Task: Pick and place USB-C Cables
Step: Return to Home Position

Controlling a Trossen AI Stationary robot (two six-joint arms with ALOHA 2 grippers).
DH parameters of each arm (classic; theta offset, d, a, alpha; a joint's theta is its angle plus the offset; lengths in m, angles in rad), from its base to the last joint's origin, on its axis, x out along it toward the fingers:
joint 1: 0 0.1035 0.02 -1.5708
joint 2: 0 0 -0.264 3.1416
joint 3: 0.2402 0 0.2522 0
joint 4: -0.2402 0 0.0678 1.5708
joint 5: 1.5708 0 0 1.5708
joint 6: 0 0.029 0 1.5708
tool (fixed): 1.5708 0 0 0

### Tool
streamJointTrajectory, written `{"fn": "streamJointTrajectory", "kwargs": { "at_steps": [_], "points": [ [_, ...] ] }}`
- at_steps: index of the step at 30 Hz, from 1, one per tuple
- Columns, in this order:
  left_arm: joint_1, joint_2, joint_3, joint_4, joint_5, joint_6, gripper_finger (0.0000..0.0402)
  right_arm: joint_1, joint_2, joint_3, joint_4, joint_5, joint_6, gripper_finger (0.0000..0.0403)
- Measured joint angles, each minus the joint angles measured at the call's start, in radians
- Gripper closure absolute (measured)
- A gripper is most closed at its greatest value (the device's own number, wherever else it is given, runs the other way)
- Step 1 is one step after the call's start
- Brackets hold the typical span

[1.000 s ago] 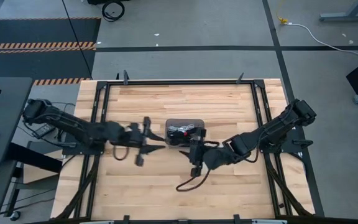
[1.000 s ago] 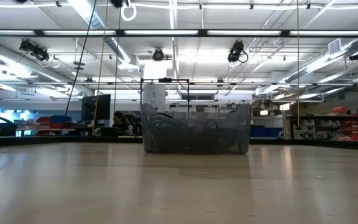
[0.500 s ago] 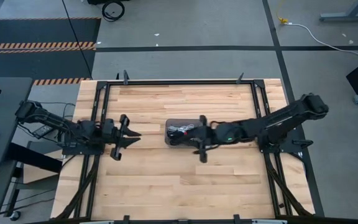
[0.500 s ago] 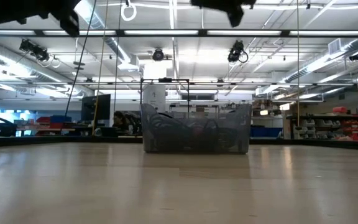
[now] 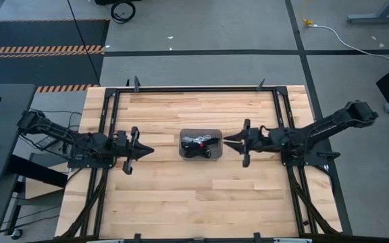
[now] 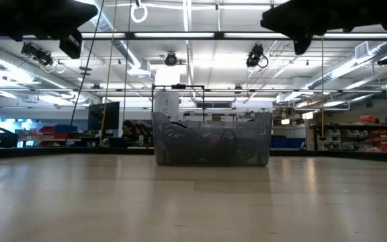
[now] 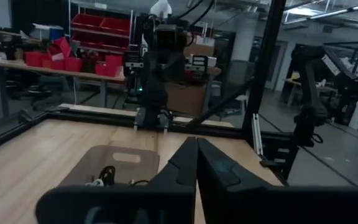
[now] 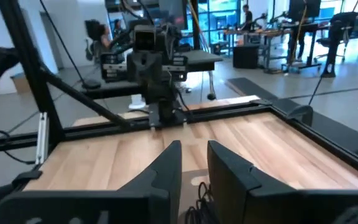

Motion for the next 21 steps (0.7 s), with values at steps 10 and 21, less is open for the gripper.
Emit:
{"fn": "streamJointTrajectory", "kwargs": {
  "at_steps": [10, 21],
  "points": [
    [0.000, -0.067, 0.000, -0.140, 0.024, -0.002, 0.0394, -0.081, -0.128, -0.214, 0.160, -0.217, -0.001, 0.0396],
    [0.001, -0.086, 0.000, -0.185, 0.014, 0.002, 0.0392, -0.124, -0.255, -0.395, 0.376, -0.277, -0.002, 0.0398]
  ]
}}
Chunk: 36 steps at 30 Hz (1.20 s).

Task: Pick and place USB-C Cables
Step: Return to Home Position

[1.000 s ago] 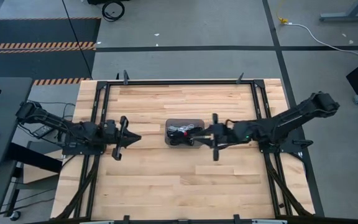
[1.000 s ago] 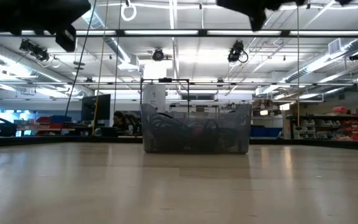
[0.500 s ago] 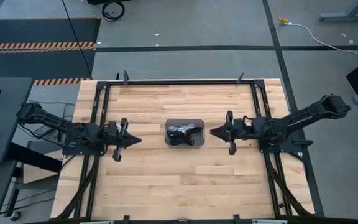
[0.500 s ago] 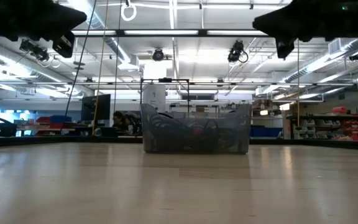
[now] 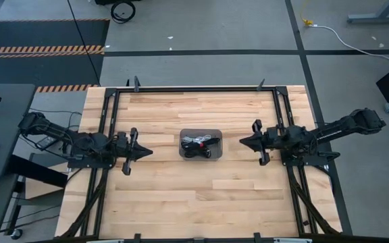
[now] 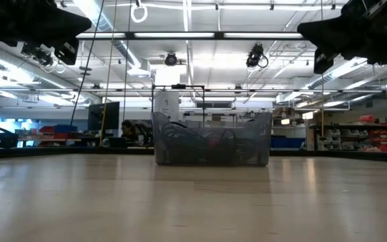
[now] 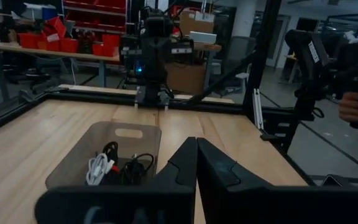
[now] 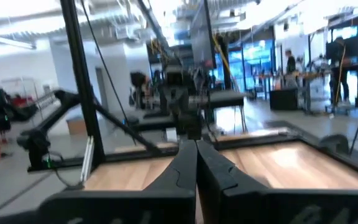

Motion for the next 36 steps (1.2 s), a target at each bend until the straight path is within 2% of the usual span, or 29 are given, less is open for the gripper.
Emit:
{"fn": "streamJointTrajectory", "kwargs": {
  "at_steps": [4, 10, 15, 21, 27, 33, 36],
  "points": [
    [0.000, -0.055, 0.002, -0.044, -0.007, -0.014, 0.0392, 0.000, -0.073, -0.003, -0.058, 0.000, -0.020, 0.0398],
    [0.000, -0.236, 0.000, -0.255, -0.013, -0.057, 0.0391, 0.000, -0.216, -0.003, -0.218, 0.001, -0.026, 0.0400],
    [-0.002, -0.379, 0.001, -0.368, -0.011, -0.079, 0.0391, 0.000, -0.337, -0.003, -0.351, 0.001, -0.043, 0.0400],
    [-0.016, -0.481, 0.001, -0.479, -0.011, -0.082, 0.0391, 0.001, -0.448, -0.003, -0.450, 0.001, -0.042, 0.0398],
    [-0.054, -0.476, 0.000, -0.450, -0.010, -0.007, 0.0393, 0.001, -0.506, -0.003, -0.495, -0.006, -0.041, 0.0398],
    [-0.074, -0.476, -0.132, -0.139, 0.099, 0.110, 0.0395, 0.001, -0.509, -0.003, -0.500, -0.037, -0.042, 0.0397],
    [-0.051, -0.475, -0.140, -0.115, 0.080, 0.112, 0.0394, 0.001, -0.509, -0.003, -0.496, -0.034, -0.044, 0.0397]
  ]
}}
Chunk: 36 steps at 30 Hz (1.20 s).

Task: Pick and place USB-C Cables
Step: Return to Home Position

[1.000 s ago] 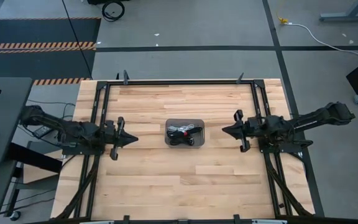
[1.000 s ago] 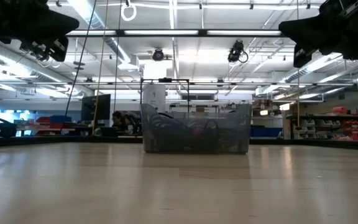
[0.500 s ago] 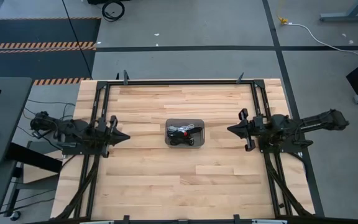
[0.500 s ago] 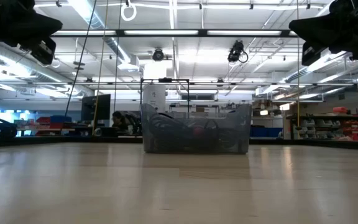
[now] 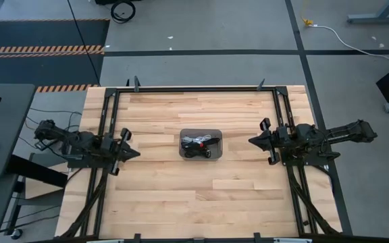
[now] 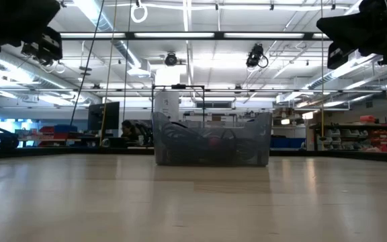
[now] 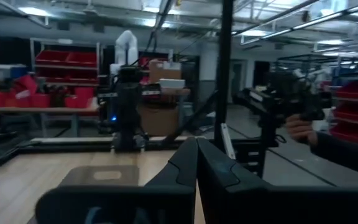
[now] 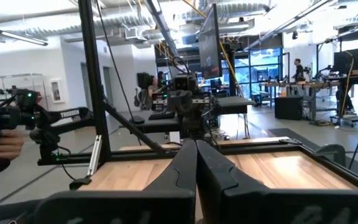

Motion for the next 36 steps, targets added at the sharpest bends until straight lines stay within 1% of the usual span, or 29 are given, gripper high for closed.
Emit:
{"fn": "streamJointTrajectory", "kwargs": {
  "at_steps": [4, 9, 13, 17, 21, 23, 25, 30, 36],
  "points": [
    [0.036, 0.000, 0.000, 0.002, 0.050, 0.011, 0.0394, 0.000, 0.000, 0.000, 0.013, 0.002, -0.026, 0.0396],
    [0.101, -0.001, 0.000, -0.016, 0.053, -0.017, 0.0396, 0.000, -0.014, 0.000, 0.028, 0.002, -0.059, 0.0396],
    [0.155, -0.001, 0.000, -0.065, 0.059, -0.056, 0.0396, 0.000, -0.035, 0.000, 0.003, 0.002, -0.034, 0.0396],
    [0.196, -0.001, 0.001, -0.072, 0.094, -0.066, 0.0396, 0.000, -0.056, 0.000, -0.047, 0.002, -0.024, 0.0396],
    [0.234, -0.001, 0.023, -0.106, 0.102, -0.083, 0.0395, 0.000, -0.074, 0.000, -0.065, 0.001, -0.010, 0.0396],
    [0.252, -0.001, 0.035, -0.140, 0.123, -0.090, 0.0395, 0.000, -0.082, 0.000, -0.071, 0.000, -0.008, 0.0396],
    [0.269, -0.001, 0.044, -0.178, 0.142, -0.092, 0.0395, 0.000, -0.091, 0.000, -0.079, 0.000, -0.011, 0.0396],
    [0.307, -0.001, 0.050, -0.182, 0.172, -0.118, 0.0395, 0.000, -0.111, 0.000, -0.099, 0.000, -0.033, 0.0396],
    [0.323, -0.001, 0.050, -0.169, 0.166, -0.105, 0.0395, 0.000, -0.110, 0.000, -0.135, 0.026, -0.041, 0.0396]
  ]
}}
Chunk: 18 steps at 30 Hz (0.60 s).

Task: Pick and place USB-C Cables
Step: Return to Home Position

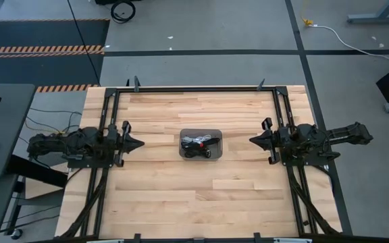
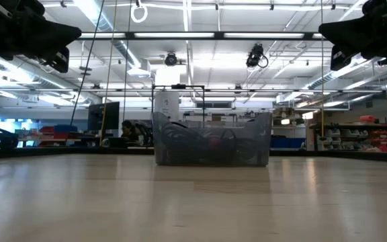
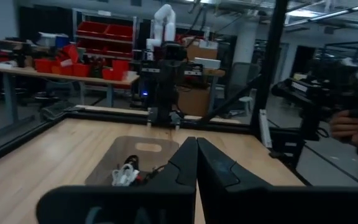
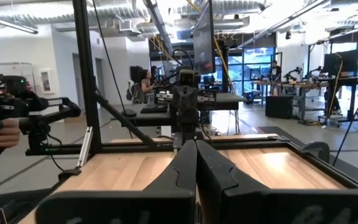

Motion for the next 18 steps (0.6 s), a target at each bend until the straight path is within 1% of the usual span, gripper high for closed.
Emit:
{"fn": "streamJointTrajectory", "kwargs": {
  "at_steps": [5, 15, 18],
  "points": [
    [0.001, 0.000, 0.000, -0.001, -0.038, 0.003, 0.0395, 0.000, 0.000, 0.000, 0.003, 0.000, 0.000, 0.0396],
    [0.001, 0.001, 0.000, 0.000, -0.039, -0.004, 0.0395, 0.000, 0.001, 0.000, 0.004, 0.000, 0.000, 0.0396],
    [0.001, 0.001, 0.000, 0.010, -0.039, 0.036, 0.0395, 0.000, 0.001, 0.000, 0.004, 0.000, 0.000, 0.0396]
  ]
}}
